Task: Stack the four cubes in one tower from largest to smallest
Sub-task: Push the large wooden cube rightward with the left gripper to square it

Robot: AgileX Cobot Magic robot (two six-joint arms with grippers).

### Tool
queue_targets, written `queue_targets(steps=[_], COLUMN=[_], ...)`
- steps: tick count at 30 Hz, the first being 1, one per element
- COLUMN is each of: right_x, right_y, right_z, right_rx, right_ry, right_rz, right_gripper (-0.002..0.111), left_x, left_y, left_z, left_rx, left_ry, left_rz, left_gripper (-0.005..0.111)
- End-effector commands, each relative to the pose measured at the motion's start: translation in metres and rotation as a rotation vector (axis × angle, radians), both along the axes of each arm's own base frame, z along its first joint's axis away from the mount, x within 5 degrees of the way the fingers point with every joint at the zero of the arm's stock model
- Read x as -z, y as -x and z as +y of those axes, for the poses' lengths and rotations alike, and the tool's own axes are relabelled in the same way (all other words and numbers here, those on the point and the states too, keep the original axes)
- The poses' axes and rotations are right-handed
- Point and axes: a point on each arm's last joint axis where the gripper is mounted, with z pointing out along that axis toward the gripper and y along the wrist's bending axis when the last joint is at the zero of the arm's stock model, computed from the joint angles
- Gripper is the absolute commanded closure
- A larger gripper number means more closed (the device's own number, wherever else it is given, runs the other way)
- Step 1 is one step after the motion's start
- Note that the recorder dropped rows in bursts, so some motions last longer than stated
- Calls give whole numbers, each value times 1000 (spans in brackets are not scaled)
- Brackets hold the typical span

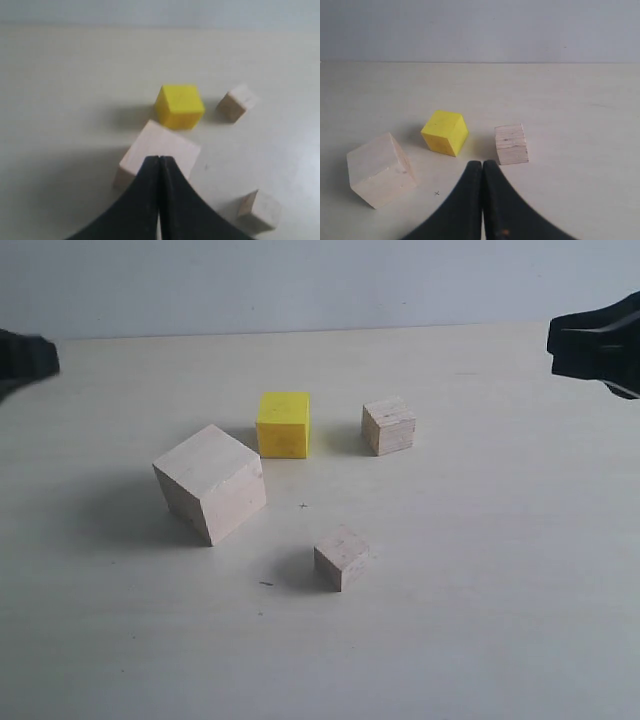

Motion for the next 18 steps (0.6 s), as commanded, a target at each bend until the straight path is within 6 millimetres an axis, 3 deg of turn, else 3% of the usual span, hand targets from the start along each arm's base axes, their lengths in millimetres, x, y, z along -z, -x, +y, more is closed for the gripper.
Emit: queue_targets(steps=[1, 5, 9, 18], right_x=[4, 14, 19, 19], right_y=[-4, -8, -11, -13], right_z=[3, 5, 7, 6], right_rx=[-5, 1, 3, -6], right_ry=[12, 30, 42, 83], right_rz=[37, 112, 136, 114], right_gripper=[108, 108, 108, 108], left_x=[45, 80, 102, 120], left_y=[-16, -27, -36, -70], left_z=[-10, -15, -19, -34], left_rx=[25, 41, 46, 28], left_ry=[-114, -191, -230, -211], left_rz=[238, 390, 468, 451], left_gripper=[107, 107, 107, 107])
